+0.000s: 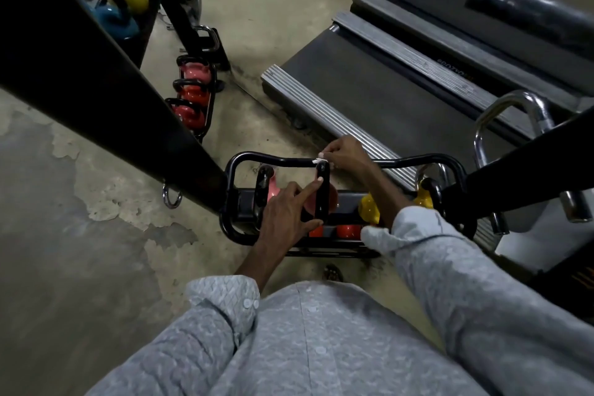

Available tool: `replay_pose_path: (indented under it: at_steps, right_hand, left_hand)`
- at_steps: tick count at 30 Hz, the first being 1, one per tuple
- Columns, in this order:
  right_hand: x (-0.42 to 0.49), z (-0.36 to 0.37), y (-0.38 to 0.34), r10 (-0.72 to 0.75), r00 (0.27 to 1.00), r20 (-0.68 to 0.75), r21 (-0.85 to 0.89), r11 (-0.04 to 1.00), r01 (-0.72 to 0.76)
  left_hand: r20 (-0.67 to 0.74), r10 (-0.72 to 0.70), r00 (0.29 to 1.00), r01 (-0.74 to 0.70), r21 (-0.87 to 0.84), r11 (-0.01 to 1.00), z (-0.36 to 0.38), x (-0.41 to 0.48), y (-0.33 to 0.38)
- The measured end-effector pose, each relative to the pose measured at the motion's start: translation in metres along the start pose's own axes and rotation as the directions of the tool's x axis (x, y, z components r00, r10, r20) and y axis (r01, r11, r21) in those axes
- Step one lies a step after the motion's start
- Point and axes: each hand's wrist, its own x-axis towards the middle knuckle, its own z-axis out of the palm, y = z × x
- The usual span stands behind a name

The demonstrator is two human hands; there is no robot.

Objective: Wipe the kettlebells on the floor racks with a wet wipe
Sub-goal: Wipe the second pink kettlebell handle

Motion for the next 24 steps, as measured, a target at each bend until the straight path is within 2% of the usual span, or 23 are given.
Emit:
replay_pose_path:
  at_steps: [3,6,11,16,20,24]
  right_hand:
    - [0.014,-0.016,-0.015,-0.052,0.985,0.164,-0.237,0.967,0.09]
    - [0.013,-0.017,-0.04,-0.108,0.96,0.26,-0.462,0.859,0.222]
    - [-0.006,-0.016,-0.063,-0.121,0.928,0.353,-0.612,0.72,0.327]
    - [-0.023,-0.016,-0.055,-0.182,0.92,0.348,-0.62,0.691,0.371]
    - [-0.043,-0.006,-0.029,-0.392,0.884,0.254,-0.609,0.645,0.461]
    - [-0.069,0.016,-0.009,-0.419,0.897,0.138,-0.603,0.684,0.412]
  left_hand:
    - [-0.005,0.018,1.0,-0.017,0.018,1.0,0.0,0.001,0.003]
    - [-0.018,0.05,0.999,-0.049,0.061,0.997,-0.001,0.003,0.006]
    - [-0.01,0.067,0.998,-0.065,0.088,0.994,-0.005,0.003,0.009]
    - [-0.057,0.074,0.996,-0.071,0.057,0.996,-0.002,0.006,0.008]
    - [-0.097,0.018,0.995,-0.025,-0.071,0.997,0.001,0.007,0.007]
    - [-0.11,0.0,0.994,-0.012,-0.103,0.995,0.002,0.012,0.007]
